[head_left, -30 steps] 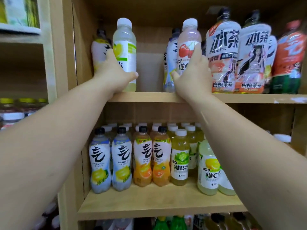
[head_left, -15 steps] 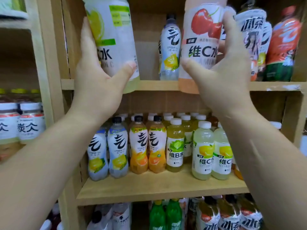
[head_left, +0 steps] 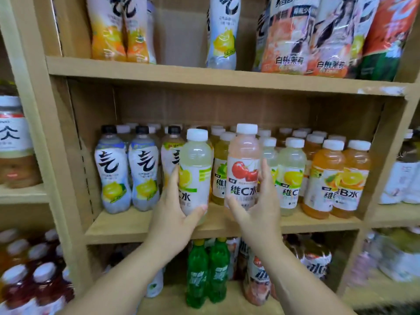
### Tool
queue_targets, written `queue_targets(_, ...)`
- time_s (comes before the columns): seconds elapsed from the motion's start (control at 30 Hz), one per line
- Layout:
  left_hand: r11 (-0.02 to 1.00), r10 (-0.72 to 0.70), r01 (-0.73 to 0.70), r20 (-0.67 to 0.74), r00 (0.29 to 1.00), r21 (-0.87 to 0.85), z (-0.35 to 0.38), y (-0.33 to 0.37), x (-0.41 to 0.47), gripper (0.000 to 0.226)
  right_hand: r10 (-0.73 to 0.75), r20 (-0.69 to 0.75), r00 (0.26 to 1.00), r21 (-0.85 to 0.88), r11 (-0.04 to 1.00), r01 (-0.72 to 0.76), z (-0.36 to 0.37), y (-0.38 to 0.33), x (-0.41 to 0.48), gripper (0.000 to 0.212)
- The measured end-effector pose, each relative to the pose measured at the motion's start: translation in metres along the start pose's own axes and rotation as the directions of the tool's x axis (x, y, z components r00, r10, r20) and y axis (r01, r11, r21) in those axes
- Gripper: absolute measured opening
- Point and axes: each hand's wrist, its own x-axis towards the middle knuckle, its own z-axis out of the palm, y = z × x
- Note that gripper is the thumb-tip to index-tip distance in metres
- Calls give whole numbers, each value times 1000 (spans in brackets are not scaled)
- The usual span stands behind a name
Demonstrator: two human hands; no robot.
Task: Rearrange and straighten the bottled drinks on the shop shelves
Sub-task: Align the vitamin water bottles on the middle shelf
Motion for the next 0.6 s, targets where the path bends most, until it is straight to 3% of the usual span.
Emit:
queue_targets(0.23,994,-107,107,-8,994,4,21,-12,6,108,-25,38,999,-55,998,27,17,36,-8,104)
queue_targets(0.43,985,-164,165,-23,986,55,25,-17,11,124,-80,164,983,-54,994,90,9,50,-11,109)
queue_targets(0.6,978,-193,194,23,981,-76,24,-22,3,103,-165,208,964,-60,982,181,-4,67,-21,97)
